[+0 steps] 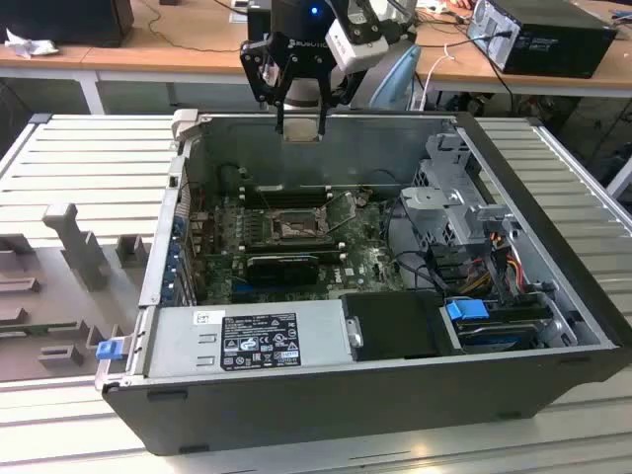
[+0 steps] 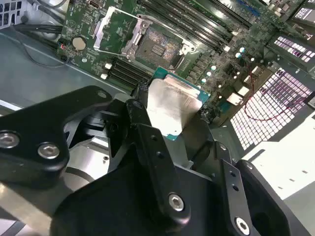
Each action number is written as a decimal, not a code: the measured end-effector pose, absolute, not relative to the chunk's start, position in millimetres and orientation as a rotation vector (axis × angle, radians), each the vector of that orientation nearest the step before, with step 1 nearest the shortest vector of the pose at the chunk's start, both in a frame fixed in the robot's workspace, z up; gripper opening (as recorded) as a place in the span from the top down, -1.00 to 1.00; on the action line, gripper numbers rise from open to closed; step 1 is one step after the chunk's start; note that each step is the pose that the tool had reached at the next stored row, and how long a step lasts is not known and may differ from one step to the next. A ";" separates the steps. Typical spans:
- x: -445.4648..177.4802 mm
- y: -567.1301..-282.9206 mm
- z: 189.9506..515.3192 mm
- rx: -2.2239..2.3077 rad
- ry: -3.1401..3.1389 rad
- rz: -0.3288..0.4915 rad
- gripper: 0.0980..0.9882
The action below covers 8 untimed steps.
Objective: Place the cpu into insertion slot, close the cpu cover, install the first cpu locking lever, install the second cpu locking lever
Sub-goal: 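Place the cpu into insertion slot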
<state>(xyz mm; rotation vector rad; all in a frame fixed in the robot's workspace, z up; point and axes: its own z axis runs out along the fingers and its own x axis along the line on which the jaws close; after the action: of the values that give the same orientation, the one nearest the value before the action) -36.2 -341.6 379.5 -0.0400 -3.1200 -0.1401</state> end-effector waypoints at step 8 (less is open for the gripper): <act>-36.2 -341.6 379.5 -0.179 -3.119 -0.141 0.03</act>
<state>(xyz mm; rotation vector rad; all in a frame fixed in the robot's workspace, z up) -36.2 -341.6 379.5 -0.1792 -3.1190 -0.1414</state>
